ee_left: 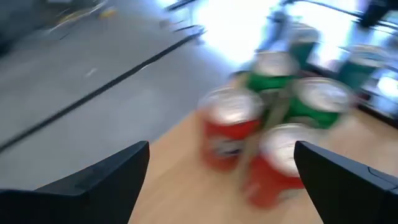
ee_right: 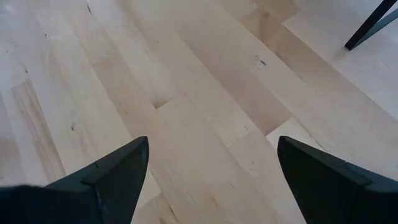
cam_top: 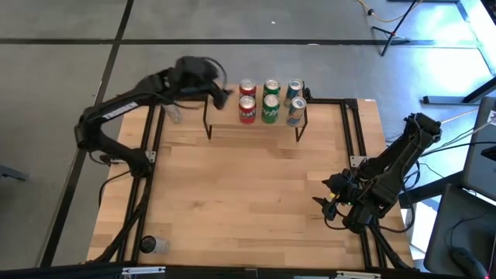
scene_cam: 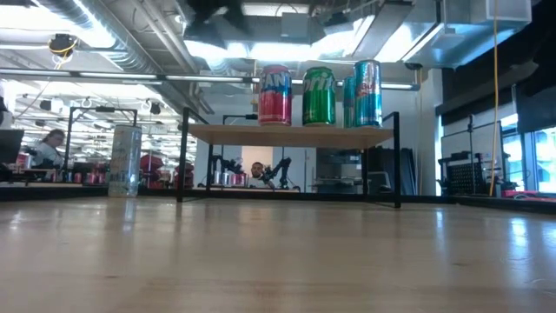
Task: Place canned beverage on shelf
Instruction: Put the top white and yellow soda can on the shelf
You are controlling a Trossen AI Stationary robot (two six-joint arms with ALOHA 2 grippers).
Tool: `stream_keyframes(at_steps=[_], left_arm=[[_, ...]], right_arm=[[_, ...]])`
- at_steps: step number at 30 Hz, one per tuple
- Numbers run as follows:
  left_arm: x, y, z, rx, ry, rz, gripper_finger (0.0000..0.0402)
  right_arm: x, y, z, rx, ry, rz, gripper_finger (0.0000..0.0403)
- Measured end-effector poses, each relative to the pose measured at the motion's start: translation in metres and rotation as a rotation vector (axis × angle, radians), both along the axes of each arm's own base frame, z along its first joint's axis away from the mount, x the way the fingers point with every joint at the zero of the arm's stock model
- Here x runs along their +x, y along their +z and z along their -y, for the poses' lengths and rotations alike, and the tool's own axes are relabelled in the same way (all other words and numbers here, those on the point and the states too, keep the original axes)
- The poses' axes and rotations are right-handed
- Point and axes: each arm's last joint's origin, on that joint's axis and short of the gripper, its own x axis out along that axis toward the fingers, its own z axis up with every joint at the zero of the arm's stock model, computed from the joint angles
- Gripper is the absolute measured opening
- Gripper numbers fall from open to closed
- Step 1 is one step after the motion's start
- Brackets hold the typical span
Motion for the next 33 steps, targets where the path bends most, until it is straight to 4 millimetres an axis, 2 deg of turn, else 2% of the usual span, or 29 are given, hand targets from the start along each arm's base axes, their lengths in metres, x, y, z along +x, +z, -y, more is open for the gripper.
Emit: stream_keyframes(at_steps=[5, 9, 13, 23, 29, 33], left_arm=[[-0.046, 0.001, -0.010, -0.094, 0.251, -0.067, 0.0387], [-0.071, -0.006, -0.014, -0.160, 0.431, -0.166, 0.0387], [-0.089, -0.013, -0.022, -0.234, 0.514, -0.252, 0.0393], [-0.103, -0.039, -0.051, -0.402, 0.644, -0.410, 0.0400], [-0.100, -0.046, -0.058, -0.418, 0.677, -0.440, 0.0400], [-0.102, -0.060, -0.068, -0.500, 0.745, -0.510, 0.0400]], right_arm=[[0.000, 0.000, 0.000, -0.004, 0.000, -0.001, 0.0342], [-0.001, 0.000, 0.001, -0.023, -0.002, 0.004, 0.0342], [-0.001, 0.000, 0.002, -0.041, -0.005, 0.005, 0.0342], [-0.002, 0.000, 0.004, -0.070, -0.010, 0.015, 0.0342], [-0.002, 0.000, 0.004, -0.070, -0.014, 0.014, 0.0342], [-0.002, 0.000, 0.005, -0.074, -0.017, 0.015, 0.0342]])
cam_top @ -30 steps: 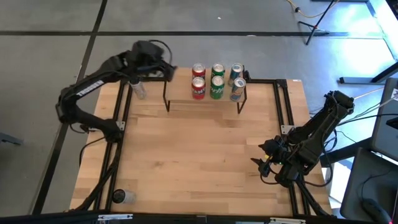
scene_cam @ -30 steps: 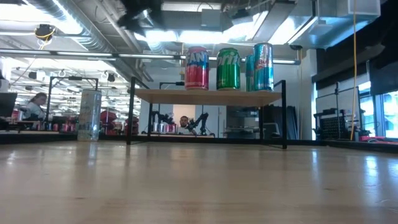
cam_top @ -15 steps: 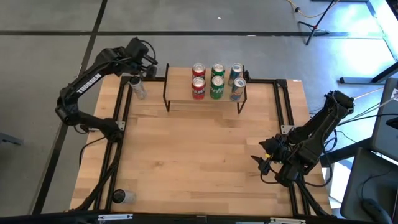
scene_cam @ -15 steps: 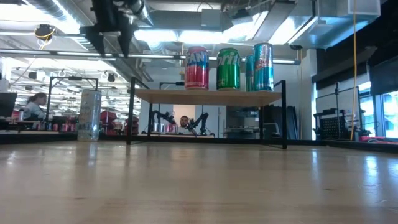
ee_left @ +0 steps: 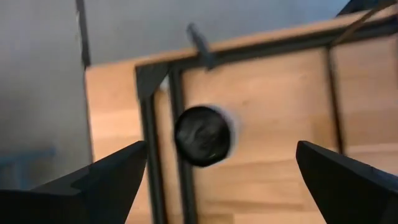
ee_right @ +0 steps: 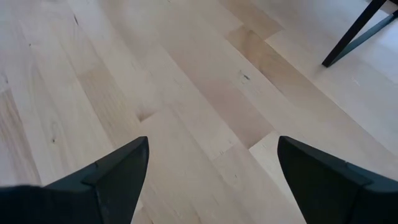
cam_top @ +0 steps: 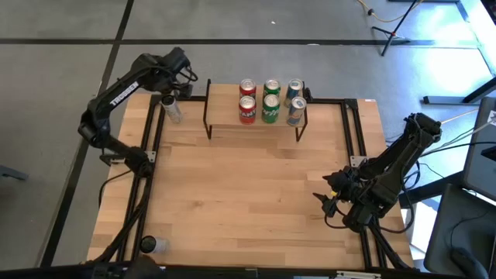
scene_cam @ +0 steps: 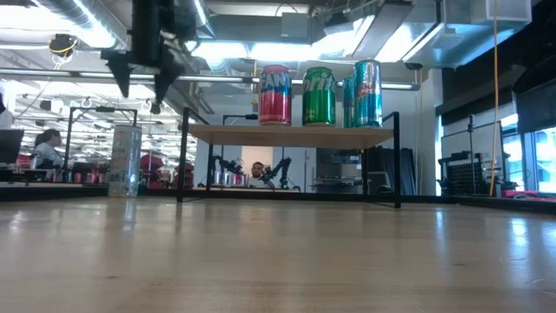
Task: Place canned beverage on shelf
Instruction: Put the top white and yellow soda can on the shelf
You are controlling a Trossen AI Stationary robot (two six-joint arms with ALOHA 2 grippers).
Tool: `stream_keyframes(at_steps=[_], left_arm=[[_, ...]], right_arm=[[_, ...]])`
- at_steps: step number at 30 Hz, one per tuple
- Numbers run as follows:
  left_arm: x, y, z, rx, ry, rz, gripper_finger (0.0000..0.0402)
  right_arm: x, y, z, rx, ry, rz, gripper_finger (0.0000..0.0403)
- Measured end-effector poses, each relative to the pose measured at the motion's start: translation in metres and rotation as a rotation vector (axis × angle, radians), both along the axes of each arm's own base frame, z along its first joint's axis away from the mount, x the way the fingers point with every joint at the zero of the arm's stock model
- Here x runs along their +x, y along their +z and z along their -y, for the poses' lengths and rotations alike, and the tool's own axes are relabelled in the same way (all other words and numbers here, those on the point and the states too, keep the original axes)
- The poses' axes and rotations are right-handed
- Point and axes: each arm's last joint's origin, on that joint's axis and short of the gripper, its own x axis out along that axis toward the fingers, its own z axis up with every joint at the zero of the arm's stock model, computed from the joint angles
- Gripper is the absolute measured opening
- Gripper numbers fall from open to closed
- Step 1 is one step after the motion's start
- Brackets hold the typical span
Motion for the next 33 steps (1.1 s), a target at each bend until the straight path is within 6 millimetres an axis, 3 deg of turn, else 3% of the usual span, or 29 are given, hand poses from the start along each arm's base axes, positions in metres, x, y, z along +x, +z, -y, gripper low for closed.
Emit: stream_keyframes(at_steps=[20, 25, 33], left_arm=[[-0.003, -0.055, -0.049, -0.267, 0.062, -0.114, 0.0400], [-0.008, -0.059, -0.053, -0.304, 0.050, -0.090, 0.0400], [-0.013, -0.082, -0.053, -0.386, 0.024, -0.039, 0.0400]], right_arm=[[0.000, 0.000, 0.000, -0.005, -0.002, -0.002, 0.0342], [0.000, 0.000, 0.000, -0.005, -0.002, -0.002, 0.0342], [0.000, 0.000, 0.000, -0.005, -0.002, -0.001, 0.0342]])
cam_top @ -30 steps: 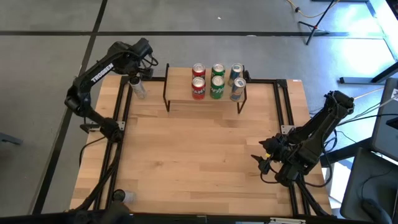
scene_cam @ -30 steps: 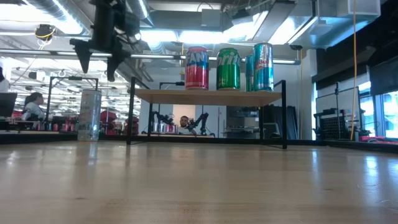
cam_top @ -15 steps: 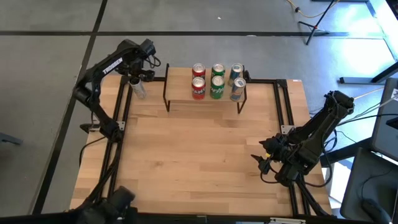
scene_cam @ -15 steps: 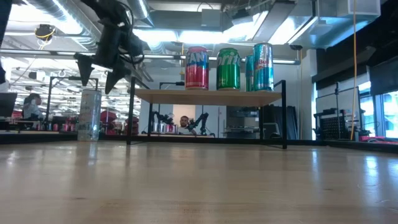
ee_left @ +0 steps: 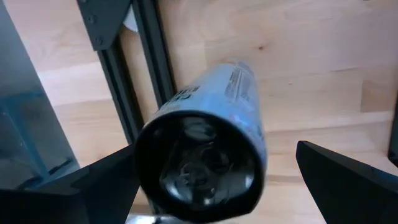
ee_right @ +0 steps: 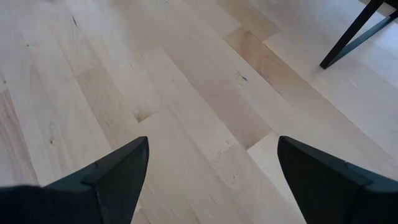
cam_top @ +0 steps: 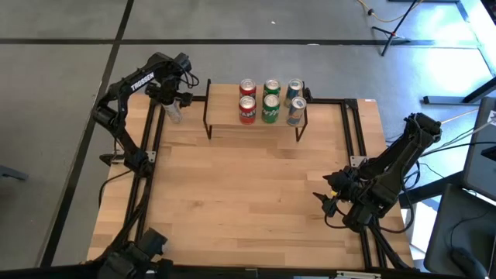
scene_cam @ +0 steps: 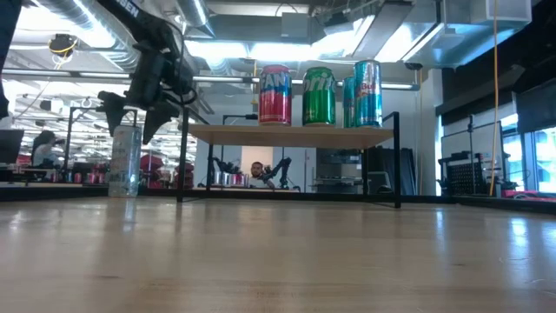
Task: Place canned beverage on shelf
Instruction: Put the top white and yellow soda can on the shelf
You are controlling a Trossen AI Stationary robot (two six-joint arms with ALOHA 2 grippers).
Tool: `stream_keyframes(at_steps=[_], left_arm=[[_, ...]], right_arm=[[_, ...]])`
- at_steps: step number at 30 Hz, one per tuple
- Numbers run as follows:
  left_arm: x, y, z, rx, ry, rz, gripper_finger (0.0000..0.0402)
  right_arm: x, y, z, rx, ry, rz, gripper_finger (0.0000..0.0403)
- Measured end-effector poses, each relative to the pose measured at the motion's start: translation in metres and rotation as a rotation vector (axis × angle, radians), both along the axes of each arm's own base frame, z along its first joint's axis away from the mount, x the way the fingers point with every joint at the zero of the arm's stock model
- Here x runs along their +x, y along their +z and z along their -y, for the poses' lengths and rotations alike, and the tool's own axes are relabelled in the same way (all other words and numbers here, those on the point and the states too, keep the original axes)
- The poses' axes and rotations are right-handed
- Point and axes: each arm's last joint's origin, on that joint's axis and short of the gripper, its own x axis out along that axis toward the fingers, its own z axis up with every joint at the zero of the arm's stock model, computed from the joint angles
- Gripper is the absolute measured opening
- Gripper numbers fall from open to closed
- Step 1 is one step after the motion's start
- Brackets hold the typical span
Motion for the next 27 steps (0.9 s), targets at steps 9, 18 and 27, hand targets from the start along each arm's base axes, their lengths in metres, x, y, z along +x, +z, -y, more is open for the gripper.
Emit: stream_keyframes(at_steps=[9, 18, 27], left_arm=[[0.001, -0.008, 0.001, -0.002, -0.007, -0.002, 0.0361], [0.002, -0.009, 0.004, -0.022, -0.047, -0.003, 0.0227], [0.008, 0.017, 0.023, -0.078, -0.114, -0.026, 0.0222]], right_arm=[[0.000, 0.000, 0.000, 0.000, 0.000, 0.001, 0.0342], [0.000, 0.000, 0.001, -0.019, -0.003, 0.010, 0.0342], [0.000, 0.000, 0.001, -0.017, -0.003, 0.011, 0.0342]])
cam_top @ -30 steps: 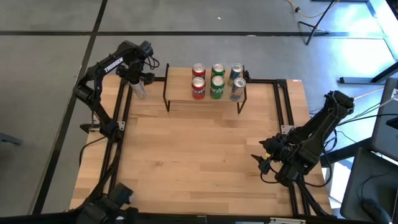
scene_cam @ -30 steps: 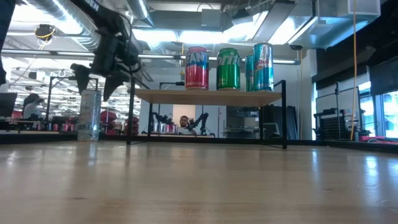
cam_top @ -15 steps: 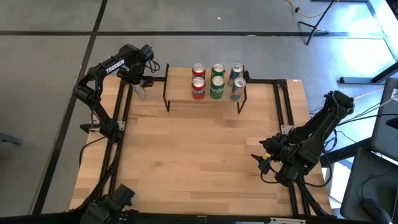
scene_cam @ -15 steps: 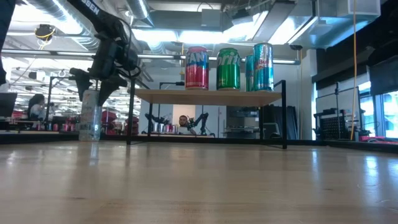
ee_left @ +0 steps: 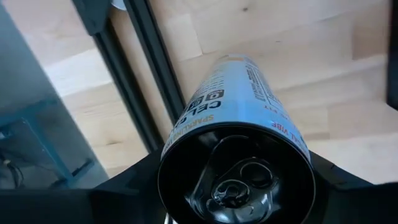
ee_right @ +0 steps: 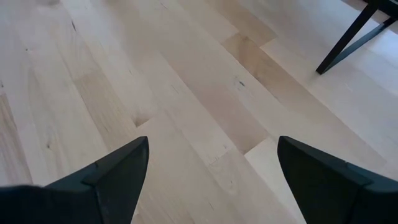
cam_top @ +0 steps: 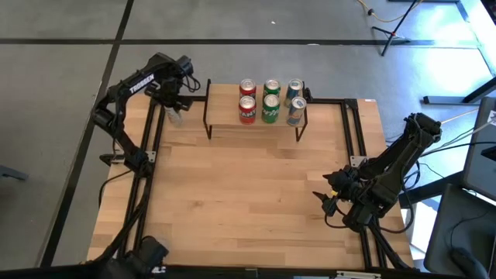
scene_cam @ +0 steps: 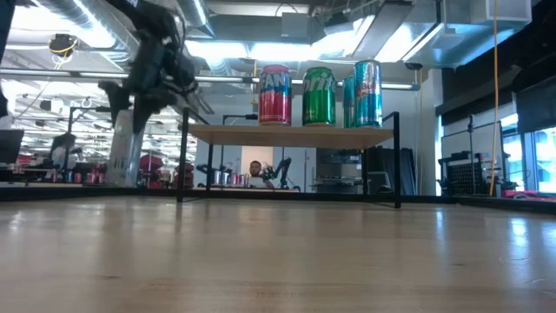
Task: Place canned beverage on shelf
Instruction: Put the top white and yellow soda can on the shelf
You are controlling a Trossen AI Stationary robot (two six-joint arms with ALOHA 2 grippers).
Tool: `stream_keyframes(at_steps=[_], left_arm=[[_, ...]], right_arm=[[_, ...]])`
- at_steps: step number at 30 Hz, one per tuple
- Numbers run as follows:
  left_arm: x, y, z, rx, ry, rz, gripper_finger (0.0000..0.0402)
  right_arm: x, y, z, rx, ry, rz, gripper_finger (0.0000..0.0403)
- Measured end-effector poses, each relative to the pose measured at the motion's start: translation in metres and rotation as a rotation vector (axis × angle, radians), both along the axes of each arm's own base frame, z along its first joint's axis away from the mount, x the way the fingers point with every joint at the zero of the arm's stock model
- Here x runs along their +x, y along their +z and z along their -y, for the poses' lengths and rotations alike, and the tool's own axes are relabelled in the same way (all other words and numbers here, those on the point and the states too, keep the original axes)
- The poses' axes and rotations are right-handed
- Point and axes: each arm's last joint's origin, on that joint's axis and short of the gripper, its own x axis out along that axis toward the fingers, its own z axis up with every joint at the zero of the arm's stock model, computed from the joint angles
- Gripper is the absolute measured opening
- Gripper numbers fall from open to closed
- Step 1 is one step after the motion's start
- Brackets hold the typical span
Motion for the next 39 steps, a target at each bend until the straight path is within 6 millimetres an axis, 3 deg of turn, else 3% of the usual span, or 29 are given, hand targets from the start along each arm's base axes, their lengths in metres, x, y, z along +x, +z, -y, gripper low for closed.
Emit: stream_keyframes(at_steps=[5, 13, 17, 28, 34, 39], left_arm=[[0.009, 0.038, 0.029, 0.082, -0.048, 0.044, 0.0222], [0.020, 0.107, 0.084, 0.267, -0.081, 0.322, 0.0222], [0.019, 0.130, 0.106, 0.295, -0.101, 0.439, 0.0222], [0.016, 0.158, 0.149, 0.265, -0.195, 0.644, 0.0222], [0.044, 0.156, 0.184, 0.211, -0.331, 0.715, 0.0222], [0.075, 0.141, 0.213, 0.180, -0.359, 0.667, 0.0222]], right_arm=[[0.000, 0.000, 0.000, 0.001, 0.000, 0.000, 0.0342], [0.011, 0.006, 0.008, -0.023, 0.019, -0.065, 0.0342], [0.018, 0.016, 0.011, -0.057, 0.057, -0.082, 0.0342], [0.034, 0.045, 0.018, -0.106, 0.125, -0.074, 0.0330], [0.051, 0.069, 0.030, -0.179, 0.141, -0.022, 0.0245], [0.069, 0.071, 0.039, -0.171, 0.194, 0.005, 0.0159]])
